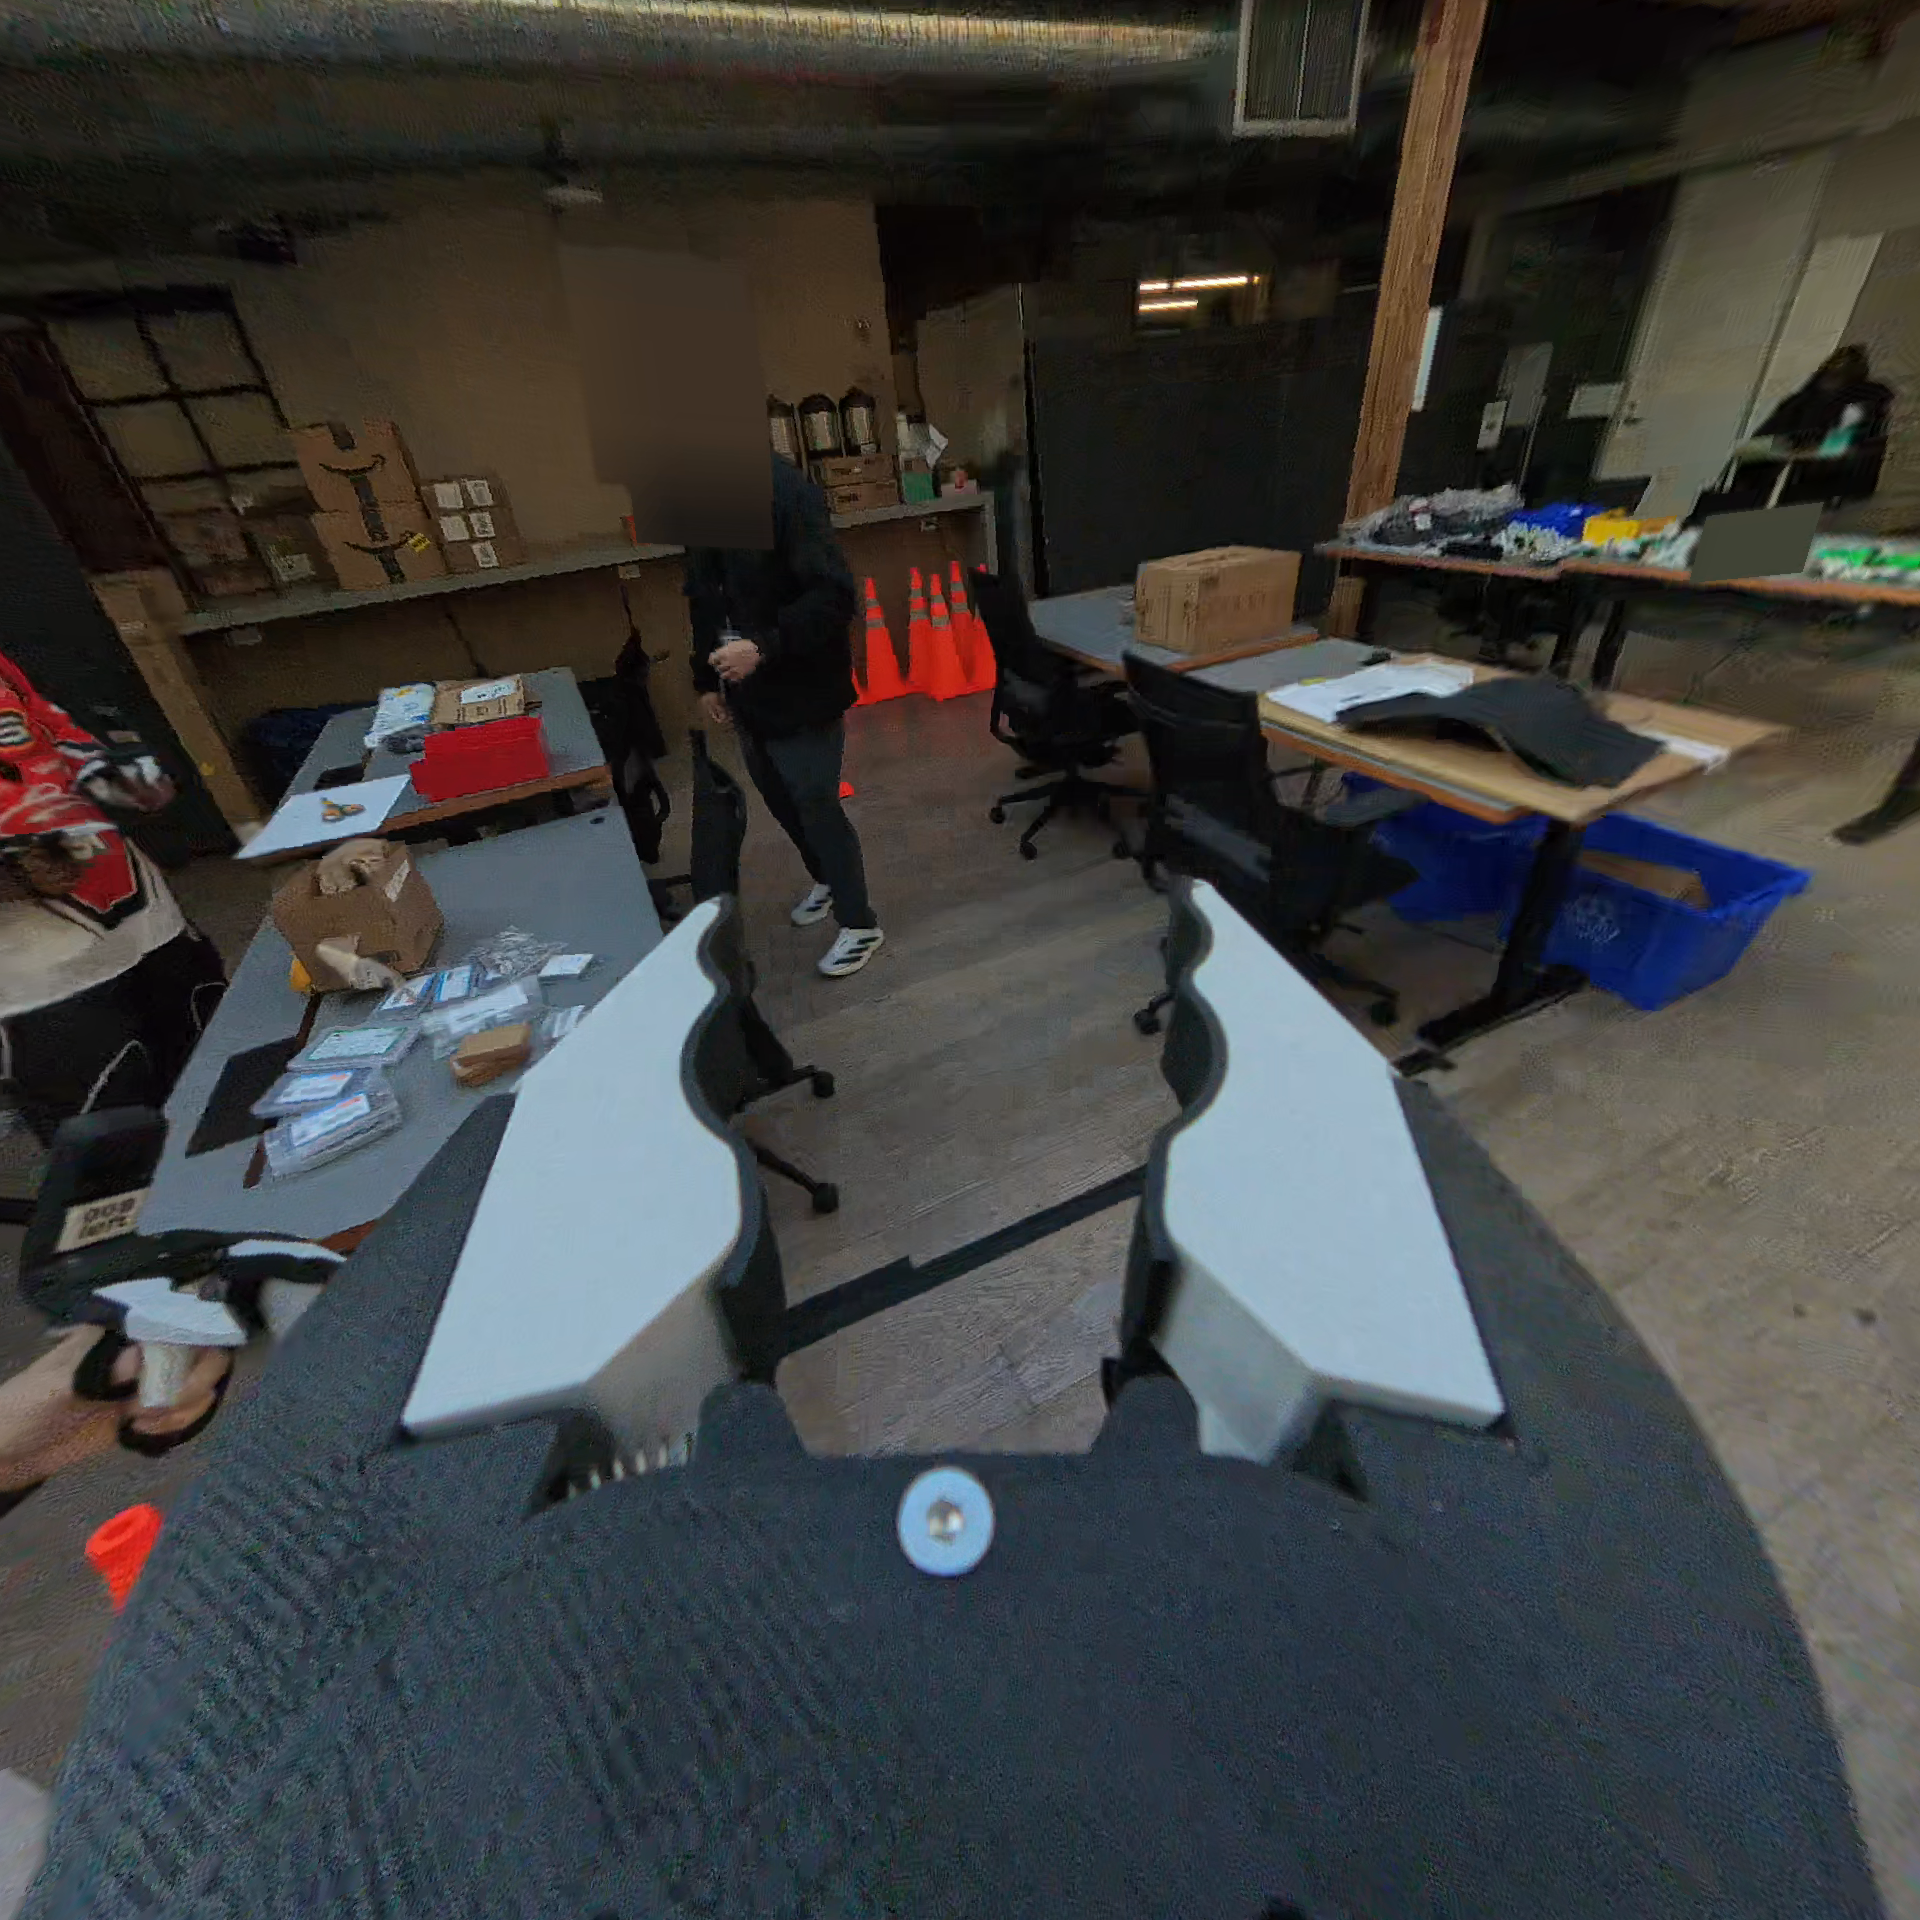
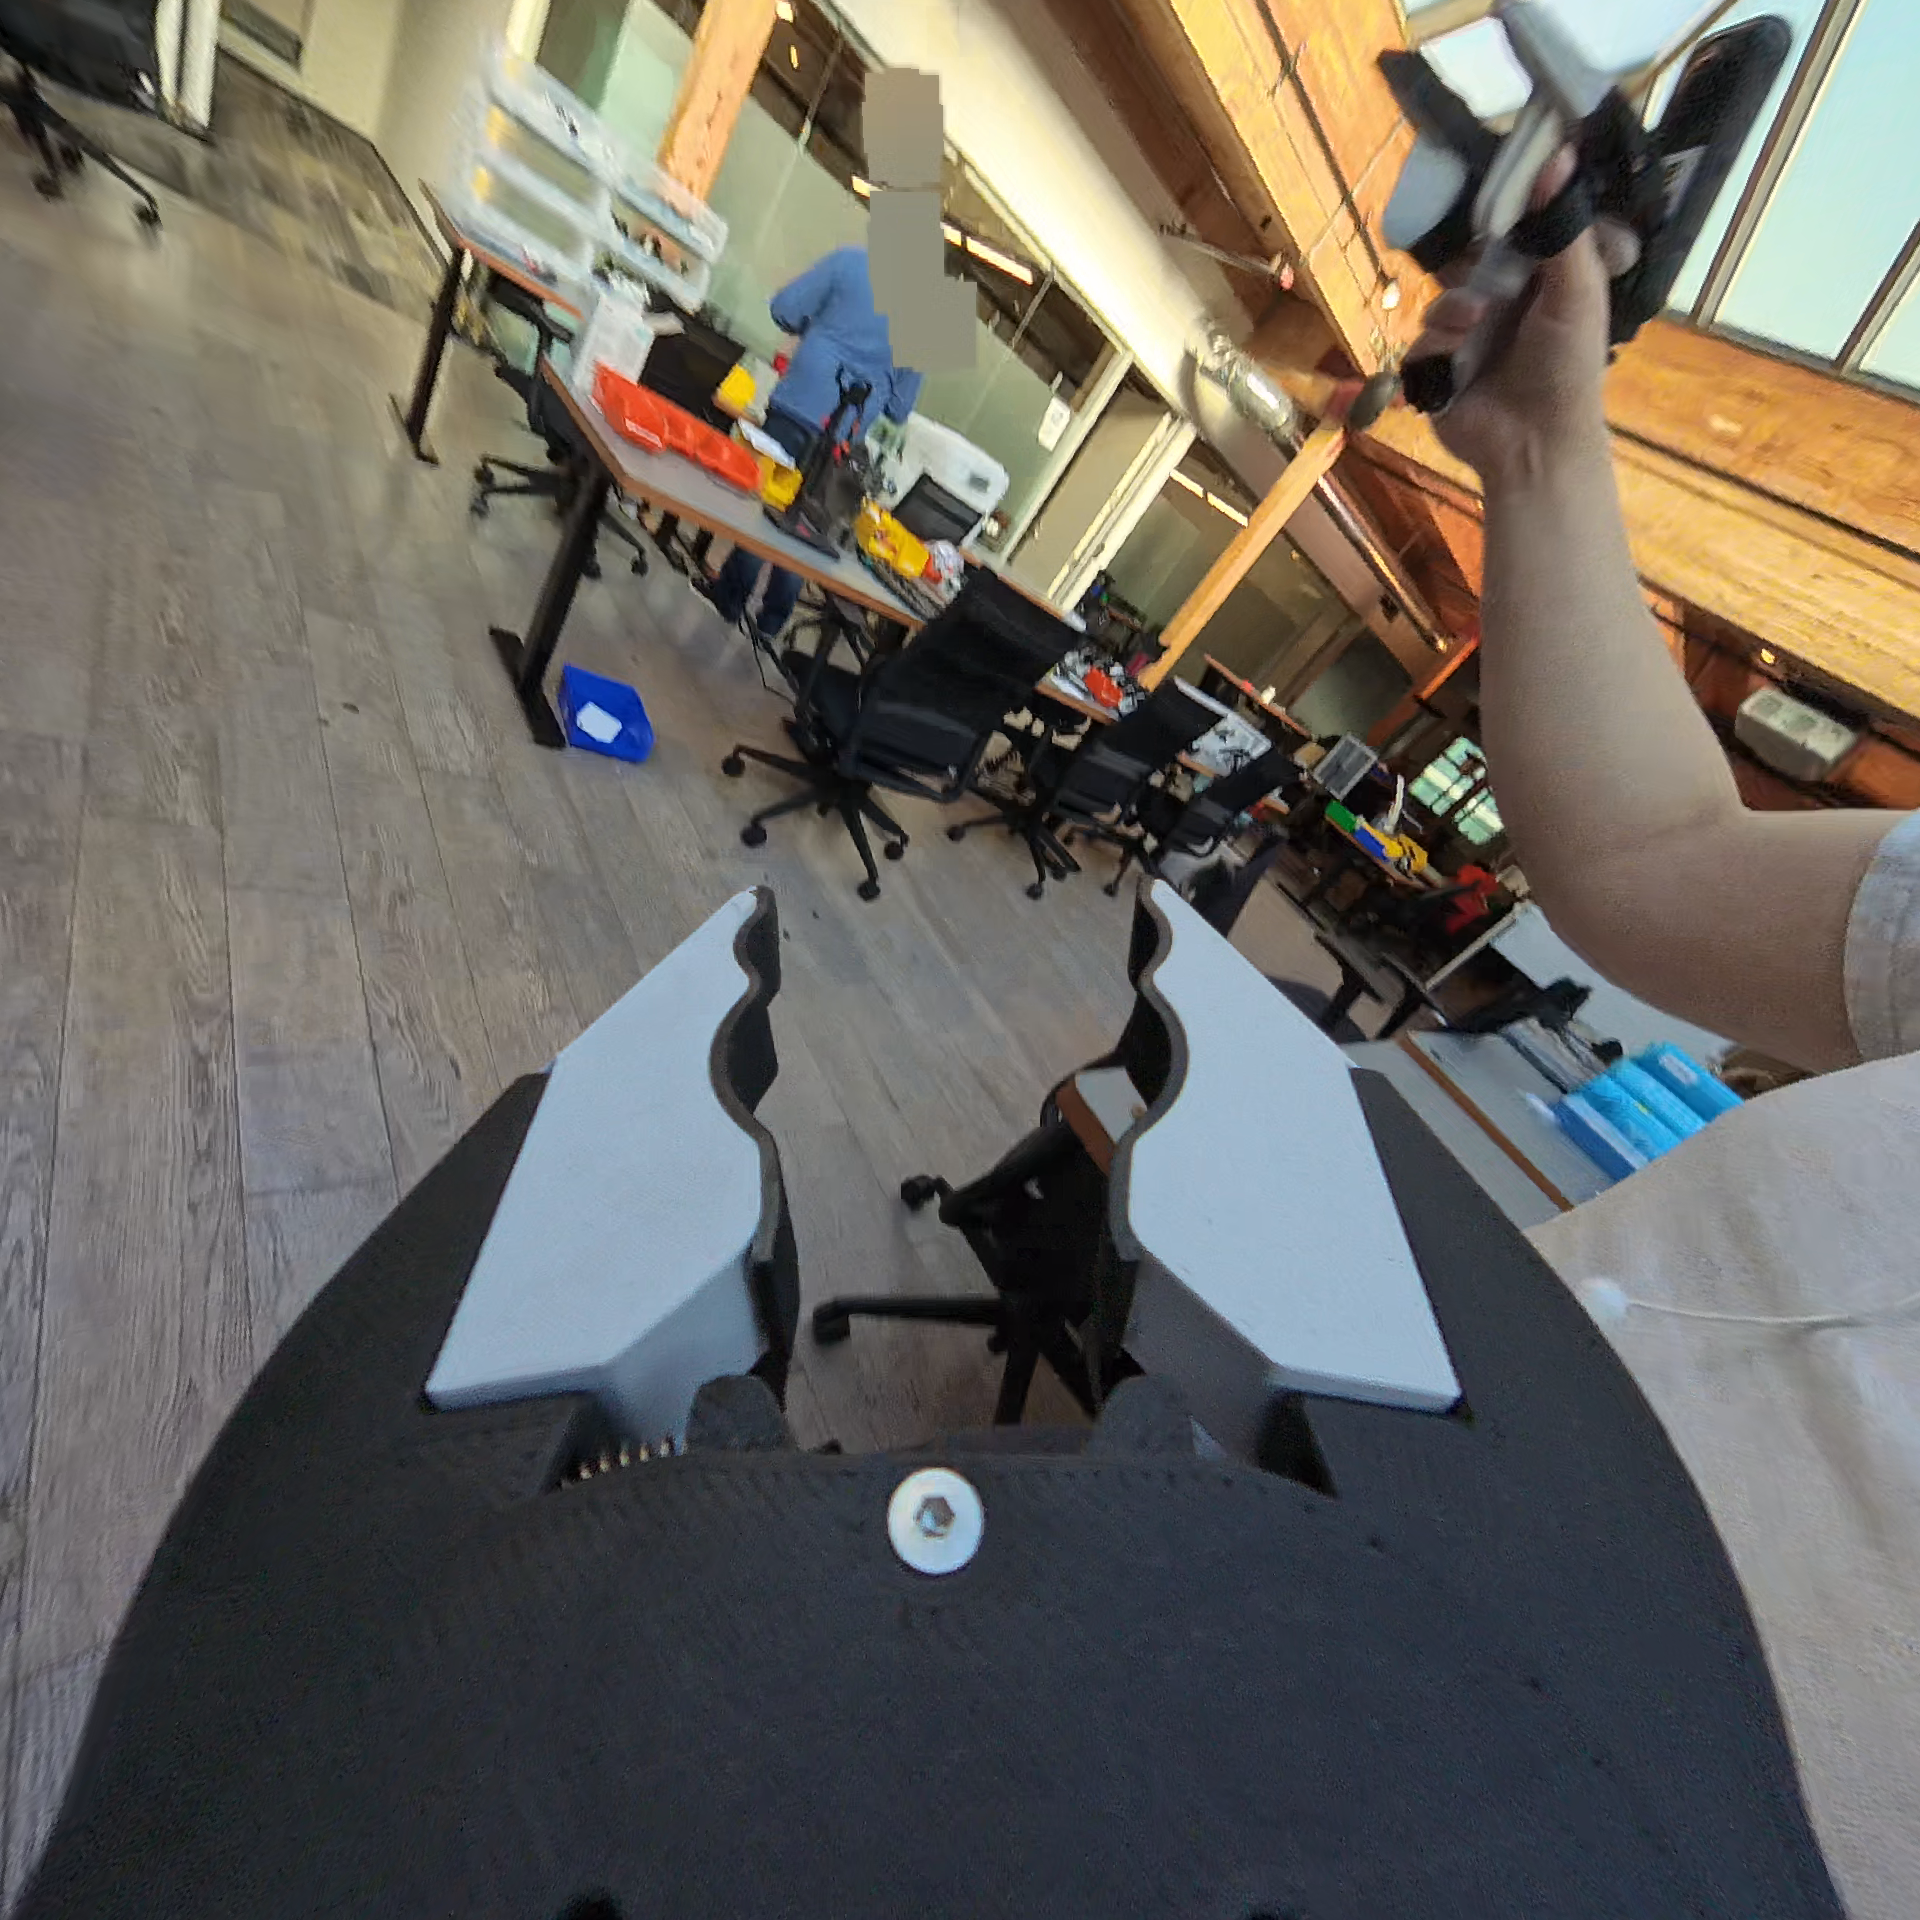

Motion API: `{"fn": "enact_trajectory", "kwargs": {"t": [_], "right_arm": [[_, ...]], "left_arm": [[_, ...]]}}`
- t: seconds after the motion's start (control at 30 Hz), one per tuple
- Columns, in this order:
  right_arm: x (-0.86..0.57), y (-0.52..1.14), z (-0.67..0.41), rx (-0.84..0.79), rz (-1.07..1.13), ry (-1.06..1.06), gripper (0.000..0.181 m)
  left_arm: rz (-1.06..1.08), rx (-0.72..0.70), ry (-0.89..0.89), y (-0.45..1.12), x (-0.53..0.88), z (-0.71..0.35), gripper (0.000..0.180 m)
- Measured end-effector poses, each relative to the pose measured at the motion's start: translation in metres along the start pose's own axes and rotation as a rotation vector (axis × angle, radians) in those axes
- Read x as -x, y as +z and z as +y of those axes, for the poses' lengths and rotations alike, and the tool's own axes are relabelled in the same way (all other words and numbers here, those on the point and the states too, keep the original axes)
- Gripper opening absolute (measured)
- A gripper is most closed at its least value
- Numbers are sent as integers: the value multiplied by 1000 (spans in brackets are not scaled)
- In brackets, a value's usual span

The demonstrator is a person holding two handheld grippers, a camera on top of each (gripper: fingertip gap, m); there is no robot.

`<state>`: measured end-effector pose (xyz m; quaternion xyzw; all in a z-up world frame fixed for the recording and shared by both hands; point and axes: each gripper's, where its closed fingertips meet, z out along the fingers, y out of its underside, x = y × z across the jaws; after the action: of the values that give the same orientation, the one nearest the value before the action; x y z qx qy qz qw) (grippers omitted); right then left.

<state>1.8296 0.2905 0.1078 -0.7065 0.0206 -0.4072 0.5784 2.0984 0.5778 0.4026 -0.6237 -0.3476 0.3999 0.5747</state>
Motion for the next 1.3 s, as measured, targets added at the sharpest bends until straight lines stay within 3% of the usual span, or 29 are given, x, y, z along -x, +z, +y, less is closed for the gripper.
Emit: {"fn": "enact_trajectory", "kwargs": {"t": [0.17,0.27,0.33,0.5,0.63,0.9,1.2,1.3], "right_arm": [[-12,-67,108,274,17,105,67],[-36,-103,146,365,55,127,68],[-47,-120,167,423,60,132,71],[-70,-138,220,496,72,66,73],[-100,-144,257,491,64,46,73],[-148,-164,373,609,30,-53,73],[-78,-124,437,703,-28,-109,63],[-18,-90,427,683,-73,-70,60]], "left_arm": [[185,0,602,-58,122,403,80],[396,103,767,-137,242,579,79],[472,311,666,-194,319,642,81],[449,540,578,-275,441,693,88],[354,592,698,-305,494,720,88],[210,688,652,-357,545,749,90],[248,867,435,-275,443,777,72],[270,892,483,-212,371,790,68]]}}
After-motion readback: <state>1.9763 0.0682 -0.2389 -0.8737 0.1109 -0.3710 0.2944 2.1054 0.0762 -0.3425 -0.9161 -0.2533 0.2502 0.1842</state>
